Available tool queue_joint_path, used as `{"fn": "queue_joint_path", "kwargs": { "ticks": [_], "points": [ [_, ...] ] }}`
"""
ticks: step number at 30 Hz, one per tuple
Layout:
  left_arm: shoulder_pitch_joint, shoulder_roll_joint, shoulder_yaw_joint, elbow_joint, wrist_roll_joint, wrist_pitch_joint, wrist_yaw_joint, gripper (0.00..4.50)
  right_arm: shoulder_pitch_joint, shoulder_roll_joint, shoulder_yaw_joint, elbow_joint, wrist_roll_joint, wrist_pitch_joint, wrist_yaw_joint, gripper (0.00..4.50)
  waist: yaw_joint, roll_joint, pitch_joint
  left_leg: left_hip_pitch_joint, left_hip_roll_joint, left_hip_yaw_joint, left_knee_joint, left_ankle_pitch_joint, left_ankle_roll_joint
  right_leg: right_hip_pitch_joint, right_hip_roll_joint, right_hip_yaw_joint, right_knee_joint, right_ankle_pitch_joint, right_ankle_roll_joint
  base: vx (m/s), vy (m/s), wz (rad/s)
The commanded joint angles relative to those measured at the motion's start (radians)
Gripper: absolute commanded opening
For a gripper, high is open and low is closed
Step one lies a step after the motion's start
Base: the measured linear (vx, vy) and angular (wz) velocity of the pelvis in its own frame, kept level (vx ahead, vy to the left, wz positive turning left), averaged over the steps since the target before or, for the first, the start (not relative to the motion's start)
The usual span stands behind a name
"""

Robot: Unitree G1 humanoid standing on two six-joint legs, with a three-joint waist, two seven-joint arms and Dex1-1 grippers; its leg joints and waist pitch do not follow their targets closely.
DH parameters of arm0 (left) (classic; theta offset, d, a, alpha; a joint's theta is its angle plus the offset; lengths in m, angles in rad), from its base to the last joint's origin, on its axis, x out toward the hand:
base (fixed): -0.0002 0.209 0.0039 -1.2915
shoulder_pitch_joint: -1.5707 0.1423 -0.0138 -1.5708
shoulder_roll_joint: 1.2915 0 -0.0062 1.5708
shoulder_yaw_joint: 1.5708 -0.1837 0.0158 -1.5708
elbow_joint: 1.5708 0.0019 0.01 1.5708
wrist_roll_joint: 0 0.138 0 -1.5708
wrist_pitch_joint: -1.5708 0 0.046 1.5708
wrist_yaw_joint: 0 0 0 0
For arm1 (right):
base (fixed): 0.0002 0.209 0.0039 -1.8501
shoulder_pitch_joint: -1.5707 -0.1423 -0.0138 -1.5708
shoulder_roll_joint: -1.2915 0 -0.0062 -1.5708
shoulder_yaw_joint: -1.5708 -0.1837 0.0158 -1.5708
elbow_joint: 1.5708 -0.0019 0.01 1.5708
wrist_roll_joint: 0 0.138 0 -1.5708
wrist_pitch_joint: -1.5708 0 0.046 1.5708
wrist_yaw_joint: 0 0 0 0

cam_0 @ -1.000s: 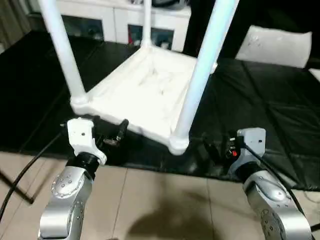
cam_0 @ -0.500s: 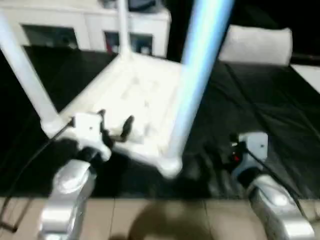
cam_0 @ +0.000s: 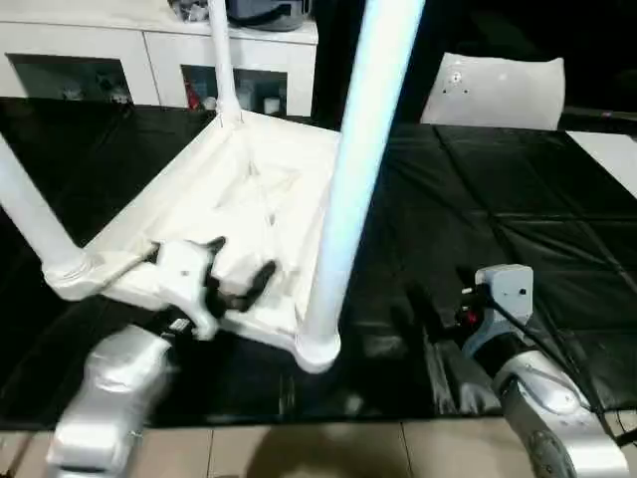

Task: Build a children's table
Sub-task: Rotate table base

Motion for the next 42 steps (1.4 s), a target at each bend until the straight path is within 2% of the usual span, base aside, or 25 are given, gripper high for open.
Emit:
{"fn": "queue_joint_path", "kwargs": {
  "ticks": [1, 2, 3, 4, 6, 8, 9, 11, 12, 13, 14, 15, 16, 18, 19, 20, 23, 25, 29, 30, 34, 36, 38, 39, 42],
  "points": [
    [-0.043, 0.057, -0.038, 0.036, 0.003, -0.015, -0.118, 4.46, -0.011, -0.027, -0.015, 0.008, 0.008, -0.007, 0.026, 4.50, 0.001, 0.013, -0.026, 0.010, 0.063, -0.022, -0.101, -0.399, -0.032, 0.008, -0.078, 0.047, -0.113, -0.526, -0.079, 0.000, 0.000, 0.00],
    [-0.052, 0.074, -0.045, 0.045, 0.001, -0.017, -0.143, 4.46, -0.014, -0.033, -0.015, 0.010, 0.008, -0.007, 0.032, 4.50, 0.000, 0.014, -0.027, 0.009, 0.063, -0.022, -0.102, -0.388, -0.032, 0.007, -0.078, 0.049, -0.110, -0.509, -0.078, 0.000, 0.000, 0.00],
    [-0.074, 0.116, -0.068, 0.068, -0.003, -0.028, -0.216, 4.46, -0.020, -0.055, -0.010, 0.019, 0.008, -0.009, 0.062, 4.50, -0.002, 0.015, -0.027, 0.000, 0.065, -0.024, -0.107, -0.372, -0.031, 0.013, -0.078, 0.047, -0.106, -0.468, -0.085, 0.000, 0.000, 0.00],
    [-0.075, 0.118, -0.069, 0.069, -0.003, -0.028, -0.219, 4.46, -0.020, -0.056, -0.010, 0.019, 0.008, -0.009, 0.063, 4.50, -0.002, 0.017, -0.027, -0.004, 0.067, -0.024, -0.109, -0.362, -0.030, 0.013, -0.077, 0.045, -0.101, -0.433, -0.095, 0.000, 0.000, 0.00],
    [-0.104, 0.175, -0.097, 0.098, -0.002, -0.035, -0.315, 4.46, -0.022, -0.093, 0.003, 0.023, 0.004, -0.020, 0.112, 4.50, -0.002, 0.015, -0.029, -0.005, 0.068, -0.021, -0.109, -0.345, -0.026, 0.015, -0.080, 0.045, -0.096, -0.387, -0.116, 0.000, 0.000, 0.00],
    [-0.138, 0.233, -0.131, 0.138, 0.009, -0.053, -0.421, 4.46, -0.020, -0.139, 0.019, 0.018, 0.005, -0.018, 0.167, 4.50, 0.000, 0.011, -0.030, -0.006, 0.067, -0.018, -0.107, -0.321, -0.013, 0.017, -0.082, 0.046, -0.098, -0.388, -0.115, 0.000, 0.000, 0.00],
    [-0.157, 0.257, -0.148, 0.160, 0.014, -0.064, -0.473, 4.28, -0.019, -0.162, 0.026, 0.014, 0.011, -0.008, 0.196, 4.50, 0.001, 0.014, -0.035, -0.005, 0.068, -0.015, -0.105, -0.280, -0.006, 0.019, -0.081, 0.048, -0.089, -0.325, -0.127, 0.000, 0.000, 0.00],
    [-0.207, 0.289, -0.179, 0.205, 0.014, -0.080, -0.572, 4.10, -0.020, -0.213, 0.044, 0.009, 0.016, -0.016, 0.267, 4.50, 0.003, 0.012, -0.040, -0.009, 0.068, -0.013, -0.103, -0.210, 0.012, 0.028, -0.080, 0.045, -0.081, -0.217, -0.152, 0.000, 0.000, 0.00],
    [-0.222, 0.295, -0.188, 0.216, 0.011, -0.084, -0.599, 4.10, -0.021, -0.225, 0.048, 0.008, 0.018, -0.018, 0.284, 4.50, 0.005, 0.016, -0.042, -0.001, 0.069, -0.008, -0.097, -0.160, 0.024, 0.026, -0.079, 0.044, -0.074, -0.133, -0.176, 0.057, 0.002, 0.00],
    [-0.242, 0.301, -0.202, 0.226, 0.009, -0.078, -0.631, 3.99, -0.023, -0.238, 0.050, 0.005, 0.026, -0.019, 0.308, 4.50, 0.005, 0.014, -0.046, -0.004, 0.069, -0.005, -0.091, -0.095, 0.039, 0.033, -0.081, 0.043, -0.063, -0.026, -0.209, 0.055, 0.004, 0.01],
    [-0.258, 0.306, -0.216, 0.238, 0.015, -0.083, -0.654, 3.99, -0.025, -0.247, 0.050, 0.002, 0.035, -0.018, 0.328, 4.50, 0.006, 0.012, -0.046, -0.004, 0.069, -0.004, -0.090, -0.069, 0.048, 0.035, -0.082, 0.041, -0.061, 0.009, -0.222, 0.055, 0.004, 0.01],
    [-0.271, 0.310, -0.228, 0.249, 0.024, -0.088, -0.671, 3.72, -0.026, -0.254, 0.050, -0.003, 0.045, -0.014, 0.345, 4.50, 0.008, 0.011, -0.048, -0.005, 0.070, -0.002, -0.087, -0.038, 0.062, 0.039, -0.085, 0.040, -0.056, 0.051, -0.241, 0.000, 0.000, 0.00],
    [-0.285, 0.314, -0.241, 0.263, 0.031, -0.096, -0.689, 3.67, -0.027, -0.262, 0.050, -0.007, 0.056, -0.011, 0.362, 4.50, 0.009, 0.011, -0.047, -0.006, 0.071, -0.001, -0.087, -0.034, 0.066, 0.041, -0.085, 0.040, -0.056, 0.052, -0.246, 0.000, 0.000, 0.00],
    [-0.331, 0.313, -0.271, 0.313, 0.051, -0.119, -0.728, 3.60, -0.028, -0.295, 0.059, -0.027, 0.086, 0.000, 0.421, 4.50, 0.017, 0.010, -0.044, -0.001, 0.075, 0.004, -0.088, -0.071, 0.065, 0.041, -0.088, 0.041, -0.061, -0.014, -0.249, 0.000, 0.000, 0.00],
    [-0.352, 0.309, -0.282, 0.334, 0.055, -0.126, -0.744, 3.60, -0.029, -0.310, 0.065, -0.033, 0.096, 0.002, 0.447, 4.50, 0.017, 0.012, -0.042, 0.001, 0.075, 0.005, -0.090, -0.096, 0.060, 0.039, -0.087, 0.042, -0.066, -0.058, -0.246, 0.000, 0.000, 0.00],
    [-0.372, 0.305, -0.292, 0.358, 0.060, -0.135, -0.765, 3.33, -0.029, -0.325, 0.070, -0.039, 0.106, 0.006, 0.471, 4.50, 0.018, 0.012, -0.042, 0.003, 0.077, 0.005, -0.090, -0.107, 0.057, 0.038, -0.088, 0.042, -0.067, -0.074, -0.246, 0.000, 0.000, 0.00],
    [-0.405, 0.293, -0.312, 0.400, 0.070, -0.143, -0.804, 3.22, -0.028, -0.354, 0.077, -0.053, 0.115, 0.012, 0.513, 4.50, 0.020, 0.016, -0.037, 0.003, 0.079, 0.005, -0.095, -0.157, 0.038, 0.036, -0.089, 0.044, -0.074, -0.158, -0.236, 0.000, 0.000, 0.00],
    [-0.424, 0.284, -0.328, 0.429, 0.086, -0.154, -0.812, 3.00, -0.029, -0.369, 0.081, -0.058, 0.115, 0.013, 0.532, 4.50, 0.020, 0.014, -0.037, 0.004, 0.081, 0.004, -0.097, -0.181, 0.022, 0.033, -0.091, 0.045, -0.078, -0.204, -0.228, 0.000, 0.000, 0.00],
    [-0.459, 0.266, -0.356, 0.486, 0.125, -0.174, -0.805, 2.74, -0.030, -0.392, 0.083, -0.069, 0.129, 0.022, 0.565, 4.50, 0.021, 0.013, -0.041, 0.003, 0.081, 0.006, -0.094, -0.158, 0.022, 0.034, -0.089, 0.045, -0.075, -0.167, -0.229, 0.000, 0.000, 0.00],
    [-0.473, 0.258, -0.362, 0.509, 0.134, -0.186, -0.803, 2.45, -0.031, -0.400, 0.083, -0.070, 0.133, 0.022, 0.572, 4.50, 0.022, 0.016, -0.043, 0.002, 0.082, 0.005, -0.093, -0.140, 0.026, 0.036, -0.091, 0.045, -0.072, -0.136, -0.235, 0.000, 0.000, 0.00],
    [-0.519, 0.237, -0.377, 0.590, 0.165, -0.239, -0.812, 2.33, -0.040, -0.415, 0.089, -0.070, 0.144, 0.022, 0.593, 4.50, 0.025, 0.013, -0.044, 0.001, 0.081, 0.006, -0.090, -0.123, 0.036, 0.040, -0.093, 0.044, -0.072, -0.107, -0.247, 0.000, 0.000, 0.00],
    [-0.536, 0.232, -0.382, 0.618, 0.178, -0.255, -0.814, 2.05, -0.047, -0.417, 0.094, -0.069, 0.142, 0.023, 0.599, 4.50, 0.025, 0.013, -0.044, 0.001, 0.082, 0.006, -0.090, -0.127, 0.037, 0.039, -0.093, 0.043, -0.071, -0.108, -0.252, 0.000, 0.000, 0.00],
    [-0.548, 0.232, -0.389, 0.634, 0.190, -0.266, -0.818, 1.98, -0.052, -0.417, 0.099, -0.066, 0.137, 0.021, 0.599, 4.50, 0.027, 0.013, -0.043, 0.001, 0.083, 0.005, -0.092, -0.134, 0.032, 0.039, -0.094, 0.044, -0.073, -0.124, -0.252, 0.000, 0.000, 0.00],
    [-0.556, 0.230, -0.393, 0.647, 0.197, -0.275, -0.821, 1.87, -0.055, -0.416, 0.104, -0.062, 0.132, 0.019, 0.599, 4.50, 0.027, 0.017, -0.043, 0.002, 0.085, 0.005, -0.092, -0.133, 0.029, 0.038, -0.095, 0.044, -0.071, -0.121, -0.255, 0.000, 0.000, 0.00],
    [-0.579, 0.223, -0.404, 0.680, 0.213, -0.303, -0.840, 1.56, -0.060, -0.415, 0.116, -0.048, 0.118, 0.007, 0.602, 4.50, 0.026, 0.016, -0.042, 0.002, 0.084, 0.006, -0.093, -0.152, 0.023, 0.038, -0.095, 0.044, -0.075, -0.147, -0.252, 0.000, 0.000, 0.00]
  ]
}}
